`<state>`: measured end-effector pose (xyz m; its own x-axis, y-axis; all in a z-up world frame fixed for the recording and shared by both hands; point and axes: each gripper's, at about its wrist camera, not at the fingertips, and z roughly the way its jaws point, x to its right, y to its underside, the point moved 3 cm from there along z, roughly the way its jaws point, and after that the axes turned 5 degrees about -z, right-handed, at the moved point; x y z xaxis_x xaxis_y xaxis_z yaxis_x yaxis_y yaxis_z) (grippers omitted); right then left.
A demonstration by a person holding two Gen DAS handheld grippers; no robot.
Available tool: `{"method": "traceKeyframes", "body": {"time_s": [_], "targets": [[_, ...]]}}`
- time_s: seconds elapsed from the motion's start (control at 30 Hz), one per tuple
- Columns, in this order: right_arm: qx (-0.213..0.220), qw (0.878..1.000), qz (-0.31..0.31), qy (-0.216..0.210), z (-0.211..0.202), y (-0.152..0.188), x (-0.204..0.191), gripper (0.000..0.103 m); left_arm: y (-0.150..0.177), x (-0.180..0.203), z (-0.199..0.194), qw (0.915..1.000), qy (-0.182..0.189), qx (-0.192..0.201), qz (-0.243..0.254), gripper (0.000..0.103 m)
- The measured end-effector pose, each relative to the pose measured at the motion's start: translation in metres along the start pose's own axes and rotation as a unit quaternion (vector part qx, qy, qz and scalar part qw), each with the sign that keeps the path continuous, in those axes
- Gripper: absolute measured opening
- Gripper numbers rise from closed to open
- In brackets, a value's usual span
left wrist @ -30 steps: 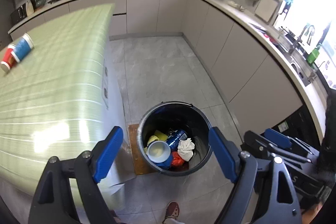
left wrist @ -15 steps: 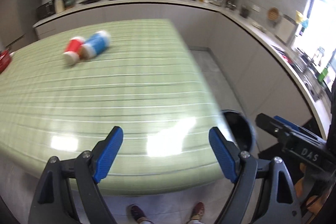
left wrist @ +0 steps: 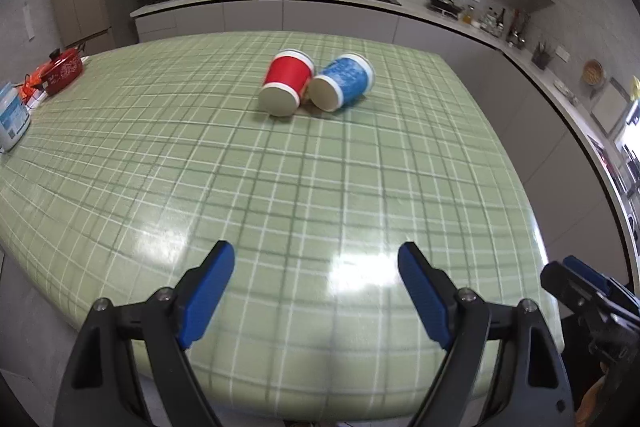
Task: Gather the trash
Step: 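Move both open tools back to the island toward the red and blue cups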
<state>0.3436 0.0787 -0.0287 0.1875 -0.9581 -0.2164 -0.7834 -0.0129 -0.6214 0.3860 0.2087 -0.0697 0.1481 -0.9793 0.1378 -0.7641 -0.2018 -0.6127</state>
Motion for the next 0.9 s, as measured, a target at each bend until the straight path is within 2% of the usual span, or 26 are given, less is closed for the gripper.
{"method": "traceKeyframes", "body": {"time_s": [0.17, 0.27, 0.47, 0.6, 0.9], "targets": [[0.006, 1.000, -0.002, -0.025, 0.027, -0.029, 0.001, 0.071, -0.024, -0.010, 0.025, 0.9998, -0.019, 0.002, -0.005, 0.085], [0.007, 0.999, 0.003, -0.035, 0.041, -0.048, 0.000, 0.071, -0.035, -0.017, 0.025, 0.9995, -0.032, 0.008, 0.000, 0.085], [0.005, 1.000, 0.003, -0.030, 0.066, -0.081, -0.009, 0.072, -0.064, -0.027, 0.045, 0.9992, -0.036, 0.016, 0.005, 0.085], [0.004, 1.000, 0.012, -0.018, 0.089, -0.099, -0.019, 0.072, -0.085, -0.037, 0.064, 0.9997, -0.023, 0.011, 0.007, 0.085], [0.000, 0.997, 0.064, 0.036, 0.138, -0.129, -0.041, 0.072, -0.138, -0.043, 0.114, 0.9973, 0.049, -0.013, 0.053, 0.085]]}}
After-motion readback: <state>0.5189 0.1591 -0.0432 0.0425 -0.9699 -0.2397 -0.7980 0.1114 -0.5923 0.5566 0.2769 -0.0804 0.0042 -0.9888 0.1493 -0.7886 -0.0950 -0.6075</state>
